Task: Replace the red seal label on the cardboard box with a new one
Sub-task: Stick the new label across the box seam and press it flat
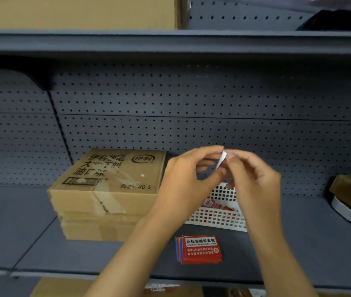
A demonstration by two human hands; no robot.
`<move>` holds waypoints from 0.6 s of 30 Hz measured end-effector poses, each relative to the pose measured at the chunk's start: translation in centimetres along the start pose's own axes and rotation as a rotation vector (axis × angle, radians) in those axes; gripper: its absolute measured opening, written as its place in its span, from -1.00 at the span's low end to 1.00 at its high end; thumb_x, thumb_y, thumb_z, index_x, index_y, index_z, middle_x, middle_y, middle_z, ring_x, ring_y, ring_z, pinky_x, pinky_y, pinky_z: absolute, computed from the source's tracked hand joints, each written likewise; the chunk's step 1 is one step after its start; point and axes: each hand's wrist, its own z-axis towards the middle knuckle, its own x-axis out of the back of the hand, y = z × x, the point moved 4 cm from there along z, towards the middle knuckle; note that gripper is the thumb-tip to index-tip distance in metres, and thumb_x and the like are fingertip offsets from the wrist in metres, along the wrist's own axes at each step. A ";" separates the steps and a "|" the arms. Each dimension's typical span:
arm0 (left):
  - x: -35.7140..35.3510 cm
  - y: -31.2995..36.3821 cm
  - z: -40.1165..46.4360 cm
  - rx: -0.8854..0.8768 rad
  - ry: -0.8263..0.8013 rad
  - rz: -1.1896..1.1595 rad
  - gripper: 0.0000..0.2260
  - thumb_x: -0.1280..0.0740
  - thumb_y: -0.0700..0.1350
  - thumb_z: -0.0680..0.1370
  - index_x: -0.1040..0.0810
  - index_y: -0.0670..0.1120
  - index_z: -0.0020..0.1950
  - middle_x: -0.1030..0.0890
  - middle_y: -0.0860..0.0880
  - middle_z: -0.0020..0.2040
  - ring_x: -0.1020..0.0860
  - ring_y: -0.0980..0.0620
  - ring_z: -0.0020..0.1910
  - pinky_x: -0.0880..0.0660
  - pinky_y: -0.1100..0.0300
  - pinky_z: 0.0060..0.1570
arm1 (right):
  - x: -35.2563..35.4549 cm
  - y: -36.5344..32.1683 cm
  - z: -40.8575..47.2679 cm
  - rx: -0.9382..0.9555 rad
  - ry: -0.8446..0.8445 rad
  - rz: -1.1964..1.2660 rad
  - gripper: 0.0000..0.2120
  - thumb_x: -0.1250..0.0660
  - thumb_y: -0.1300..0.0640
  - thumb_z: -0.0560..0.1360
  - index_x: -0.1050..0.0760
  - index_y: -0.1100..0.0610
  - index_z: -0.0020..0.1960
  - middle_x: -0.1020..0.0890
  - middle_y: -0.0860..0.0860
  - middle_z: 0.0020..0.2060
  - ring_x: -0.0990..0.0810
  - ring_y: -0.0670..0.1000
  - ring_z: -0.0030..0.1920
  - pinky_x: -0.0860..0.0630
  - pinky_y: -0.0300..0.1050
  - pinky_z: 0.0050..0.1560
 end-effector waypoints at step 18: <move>14.4 -5.4 -9.7 0.290 0.425 -0.269 -0.67 -0.50 -0.25 0.49 -0.64 0.07 0.18 -0.77 0.11 -0.14 -0.73 0.16 -0.12 -0.60 0.37 -0.13 | -9.8 1.2 -8.0 -0.023 -0.191 -0.099 -0.92 -0.53 0.02 0.47 -0.70 0.01 -0.16 -0.70 -0.09 -0.26 -0.62 -0.18 -0.21 -0.49 -0.42 -0.23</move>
